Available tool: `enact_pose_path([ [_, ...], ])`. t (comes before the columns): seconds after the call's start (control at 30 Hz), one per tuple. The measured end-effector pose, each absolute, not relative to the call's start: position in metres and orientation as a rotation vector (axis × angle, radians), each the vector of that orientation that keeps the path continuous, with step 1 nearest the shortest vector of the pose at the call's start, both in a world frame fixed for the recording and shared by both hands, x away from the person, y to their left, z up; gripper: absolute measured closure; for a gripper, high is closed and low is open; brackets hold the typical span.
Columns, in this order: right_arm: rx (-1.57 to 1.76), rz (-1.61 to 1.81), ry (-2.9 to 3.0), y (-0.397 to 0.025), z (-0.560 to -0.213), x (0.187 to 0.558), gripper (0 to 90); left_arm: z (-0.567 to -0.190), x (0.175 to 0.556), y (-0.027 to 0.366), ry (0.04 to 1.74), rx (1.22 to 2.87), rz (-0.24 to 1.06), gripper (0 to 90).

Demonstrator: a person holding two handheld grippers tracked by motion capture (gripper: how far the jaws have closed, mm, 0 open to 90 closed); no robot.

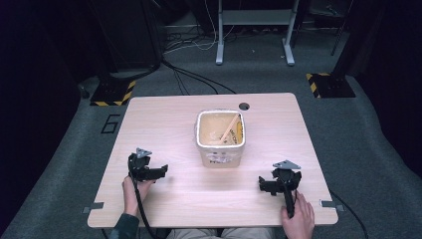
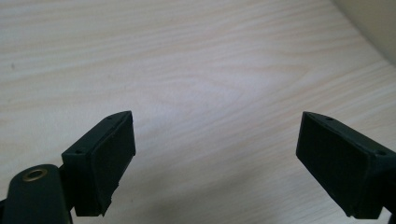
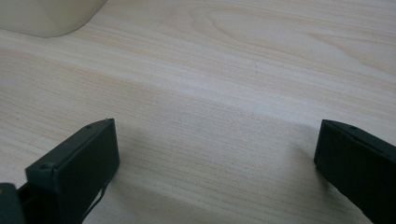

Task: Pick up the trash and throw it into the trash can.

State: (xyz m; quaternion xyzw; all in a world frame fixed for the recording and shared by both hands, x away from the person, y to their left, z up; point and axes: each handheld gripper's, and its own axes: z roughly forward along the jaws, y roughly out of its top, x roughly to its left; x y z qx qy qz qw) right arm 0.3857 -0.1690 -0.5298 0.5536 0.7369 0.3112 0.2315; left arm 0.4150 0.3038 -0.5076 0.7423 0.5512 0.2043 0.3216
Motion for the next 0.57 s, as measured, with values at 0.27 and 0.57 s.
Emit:
enact_pose_path([
  [0.27,1.522,0.857,2.028,-0.169,-0.530,0.386,0.0,-0.527,0.409,0.305,1.444,1.937,0.597,11.4],
  [0.57,1.520,0.854,2.029,-0.169,-0.530,0.386,0.0,-0.530,0.407,0.305,1.439,1.916,0.622,10.7],
])
